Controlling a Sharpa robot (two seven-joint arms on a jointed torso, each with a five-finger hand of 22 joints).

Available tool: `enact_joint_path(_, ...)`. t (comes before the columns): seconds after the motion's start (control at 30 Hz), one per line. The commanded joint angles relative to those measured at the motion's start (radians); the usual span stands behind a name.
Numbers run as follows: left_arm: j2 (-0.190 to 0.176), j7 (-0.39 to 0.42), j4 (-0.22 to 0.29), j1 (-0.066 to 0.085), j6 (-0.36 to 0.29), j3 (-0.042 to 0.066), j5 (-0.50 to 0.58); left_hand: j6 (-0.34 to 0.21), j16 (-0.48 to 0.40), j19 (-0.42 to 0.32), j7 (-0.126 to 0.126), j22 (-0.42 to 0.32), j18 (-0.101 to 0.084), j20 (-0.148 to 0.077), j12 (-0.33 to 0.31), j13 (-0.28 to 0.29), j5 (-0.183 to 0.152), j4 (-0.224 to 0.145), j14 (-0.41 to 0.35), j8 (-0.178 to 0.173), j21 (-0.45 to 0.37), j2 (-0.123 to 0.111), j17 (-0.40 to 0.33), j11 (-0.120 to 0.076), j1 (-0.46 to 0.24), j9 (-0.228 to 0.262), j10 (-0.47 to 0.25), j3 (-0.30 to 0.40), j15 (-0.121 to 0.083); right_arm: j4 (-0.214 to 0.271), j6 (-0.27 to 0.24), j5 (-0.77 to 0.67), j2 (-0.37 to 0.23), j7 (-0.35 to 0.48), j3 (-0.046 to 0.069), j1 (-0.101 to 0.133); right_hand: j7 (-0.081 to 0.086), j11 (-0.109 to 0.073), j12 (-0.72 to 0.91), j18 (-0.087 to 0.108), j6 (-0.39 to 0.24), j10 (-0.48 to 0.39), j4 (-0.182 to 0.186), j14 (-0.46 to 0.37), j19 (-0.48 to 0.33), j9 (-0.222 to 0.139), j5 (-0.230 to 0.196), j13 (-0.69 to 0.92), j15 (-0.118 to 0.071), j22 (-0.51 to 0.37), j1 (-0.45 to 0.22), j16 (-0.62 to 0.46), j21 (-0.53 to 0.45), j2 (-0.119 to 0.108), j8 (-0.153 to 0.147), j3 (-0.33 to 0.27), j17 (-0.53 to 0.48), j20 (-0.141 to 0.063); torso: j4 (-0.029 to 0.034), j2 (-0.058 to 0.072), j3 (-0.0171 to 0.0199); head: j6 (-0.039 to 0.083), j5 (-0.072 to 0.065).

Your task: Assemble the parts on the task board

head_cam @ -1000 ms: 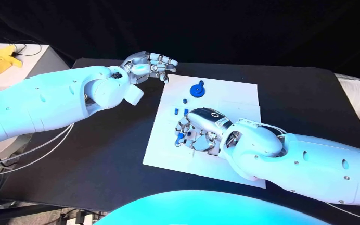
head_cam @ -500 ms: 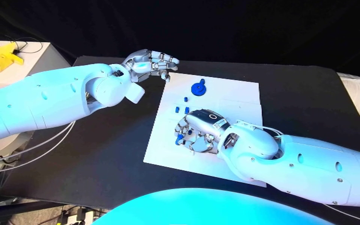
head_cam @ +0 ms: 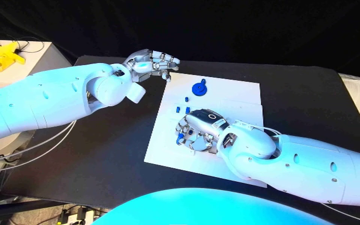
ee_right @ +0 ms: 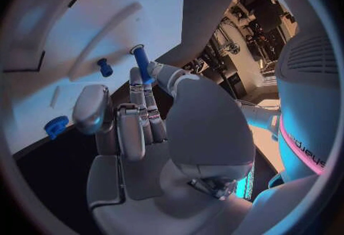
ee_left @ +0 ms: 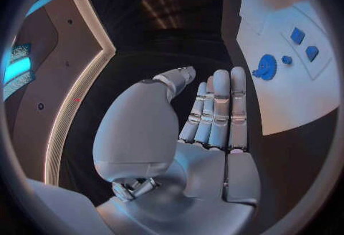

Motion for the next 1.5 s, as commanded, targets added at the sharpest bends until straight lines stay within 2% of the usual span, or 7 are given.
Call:
enact_joint_path(0.03,0.000,0.004,0.002,0.000,0.021,0.000,-0.003,-0.008,0.005,0.007,0.016,-0.001,0.006,0.003,0.003,0.001,-0.003,0.001,0.001,0.003,-0.003,0.003,0.001,0.000,0.011,0.000,-0.009,-0.006,0.004,-0.005,0.011,-0.029,0.002,-0.013,0.000,-0.002,-0.003,-0.003,0.001,-0.008,0.002,0.011,0.000,0.049,-0.003,0.001,0.005,0.001,-0.002,-0.001,-0.006,0.000,-0.006,0.002,0.007,0.005,0.003,0.000,-0.0002,0.000,0.0007,0.000,0.000)
enact_joint_path(0.47,0.000,0.004,0.001,0.000,0.021,0.000,-0.003,-0.008,0.005,0.007,0.016,-0.001,0.006,0.003,0.003,0.001,-0.003,0.001,0.001,0.003,-0.003,0.003,0.001,0.000,0.011,0.000,-0.009,-0.006,0.004,-0.013,0.083,-0.042,0.008,-0.026,-0.004,-0.002,-0.002,-0.002,-0.002,-0.007,0.000,0.012,-0.001,0.048,-0.005,0.002,0.000,0.001,-0.002,-0.002,-0.010,-0.002,-0.008,-0.001,0.007,0.005,0.000,0.001,-0.0010,-0.001,0.0006,0.000,0.001)
enact_joint_path(0.67,0.001,0.003,0.001,0.000,0.021,0.000,-0.003,-0.008,0.005,0.007,0.016,-0.001,0.006,0.003,0.003,0.001,-0.003,0.001,0.001,0.003,-0.003,0.003,0.001,0.000,0.011,0.000,-0.009,-0.006,0.004,-0.014,0.086,-0.043,0.012,-0.022,-0.006,-0.003,-0.001,-0.001,-0.006,-0.005,-0.004,0.010,-0.002,0.047,-0.011,0.002,-0.005,0.000,-0.001,-0.011,-0.013,-0.004,-0.018,-0.003,0.006,0.006,-0.006,0.001,-0.0006,0.000,0.0004,0.000,0.000)
enact_joint_path(0.87,0.000,0.003,0.001,0.000,0.021,0.000,-0.003,-0.010,0.006,0.007,0.017,-0.002,0.006,0.003,0.007,0.001,-0.003,0.002,0.000,0.007,-0.003,0.004,0.001,0.000,0.010,0.000,-0.012,-0.008,0.005,-0.018,0.065,-0.036,0.012,-0.003,-0.007,-0.003,0.021,0.019,-0.041,0.000,-0.055,-0.035,-0.003,0.043,-0.028,-0.007,-0.009,-0.008,0.015,-0.035,-0.031,-0.010,-0.048,-0.026,-0.022,0.013,-0.018,0.011,-0.0004,-0.001,0.0000,0.000,0.000)
enact_joint_path(0.93,0.000,0.002,0.001,0.000,0.021,0.000,-0.003,-0.010,0.006,0.007,0.017,-0.002,0.006,0.003,0.007,0.001,-0.003,0.002,0.000,0.007,-0.003,0.004,0.001,0.000,0.010,0.000,-0.012,-0.008,0.005,-0.018,0.055,-0.031,0.011,0.008,-0.008,-0.003,0.033,0.036,-0.063,0.007,-0.092,-0.084,-0.003,0.040,-0.051,-0.015,0.015,-0.012,0.029,-0.068,-0.048,-0.014,-0.085,-0.056,-0.042,-0.004,-0.027,0.023,-0.0008,-0.001,0.0000,0.000,0.001)
enact_joint_path(1.07,0.001,0.002,0.000,0.000,0.022,0.000,-0.003,-0.010,0.006,0.007,0.017,-0.002,0.006,0.003,0.007,0.001,-0.003,0.002,0.000,0.007,-0.003,0.004,0.001,0.000,0.010,0.000,-0.012,-0.008,0.005,-0.016,0.034,-0.024,0.008,0.024,-0.009,-0.003,0.033,0.044,-0.066,0.022,-0.133,-0.153,-0.005,0.022,-0.091,-0.024,0.004,-0.010,0.038,-0.122,-0.052,-0.032,-0.152,-0.071,-0.064,-0.056,-0.068,0.036,-0.0008,-0.001,0.0002,0.000,-0.001)
enact_joint_path(1.5,0.000,-0.003,0.000,0.000,0.028,0.000,-0.003,-0.012,0.007,0.007,0.017,-0.002,0.006,0.004,0.008,0.001,-0.003,0.003,-0.001,0.008,-0.004,0.003,0.001,0.000,0.009,0.000,-0.014,-0.009,0.005,-0.005,-0.046,-0.016,-0.009,0.039,-0.009,-0.003,0.041,0.055,0.044,0.036,-0.168,-0.282,0.020,-0.008,-0.136,-0.037,0.015,0.004,0.050,-0.178,0.018,-0.041,-0.236,-0.022,-0.086,-0.254,-0.108,0.049,-0.0011,-0.001,0.0009,0.000,-0.005)
